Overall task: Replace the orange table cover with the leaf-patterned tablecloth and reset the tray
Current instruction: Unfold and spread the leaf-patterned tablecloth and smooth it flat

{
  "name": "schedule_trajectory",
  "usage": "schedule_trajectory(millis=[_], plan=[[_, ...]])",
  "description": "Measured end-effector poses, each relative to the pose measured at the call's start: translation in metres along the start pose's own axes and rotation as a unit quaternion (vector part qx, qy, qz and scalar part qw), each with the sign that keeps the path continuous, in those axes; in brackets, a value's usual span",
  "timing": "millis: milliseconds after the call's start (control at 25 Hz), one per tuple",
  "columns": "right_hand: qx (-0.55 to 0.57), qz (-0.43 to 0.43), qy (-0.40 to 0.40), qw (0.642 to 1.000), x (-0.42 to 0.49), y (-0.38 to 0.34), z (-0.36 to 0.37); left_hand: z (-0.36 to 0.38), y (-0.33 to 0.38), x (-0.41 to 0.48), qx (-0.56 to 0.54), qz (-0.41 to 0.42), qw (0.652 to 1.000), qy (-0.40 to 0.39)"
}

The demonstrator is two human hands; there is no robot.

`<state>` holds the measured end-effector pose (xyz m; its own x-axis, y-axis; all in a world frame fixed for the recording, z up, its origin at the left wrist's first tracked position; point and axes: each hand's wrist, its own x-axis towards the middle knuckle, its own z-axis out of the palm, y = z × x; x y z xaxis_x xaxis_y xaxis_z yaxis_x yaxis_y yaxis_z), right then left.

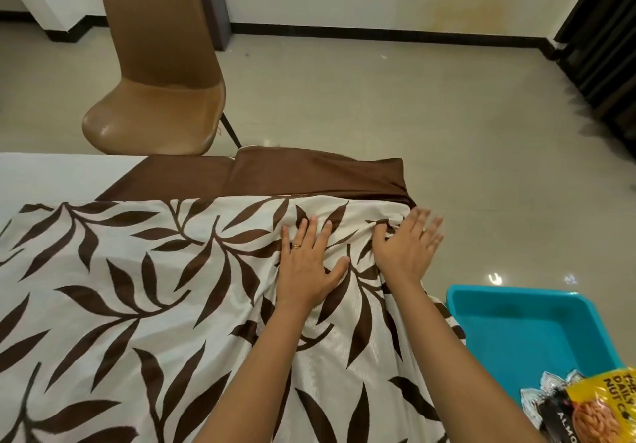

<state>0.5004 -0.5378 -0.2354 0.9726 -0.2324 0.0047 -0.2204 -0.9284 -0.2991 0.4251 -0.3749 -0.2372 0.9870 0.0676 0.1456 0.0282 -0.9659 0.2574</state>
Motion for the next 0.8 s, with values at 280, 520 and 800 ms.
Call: schedule_trajectory(millis=[280,520,800], plan=[[-0.009,-0.292,-0.06,0.954,0.027,-0.009,0.006,0.005,-0.004,0.006,-0.01,-0.024,0.999,0.022],[-0.024,-0.112,-0.044,0.992,0.038,-0.019,0.009,0.007,-0.011,0.026,-0.004,-0.02,1.0,0.009],[0.012,-0.078,-0.067,0.995,-0.009,0.013,-0.012,0.0,-0.007,0.008,0.0,0.049,0.997,-0.06]])
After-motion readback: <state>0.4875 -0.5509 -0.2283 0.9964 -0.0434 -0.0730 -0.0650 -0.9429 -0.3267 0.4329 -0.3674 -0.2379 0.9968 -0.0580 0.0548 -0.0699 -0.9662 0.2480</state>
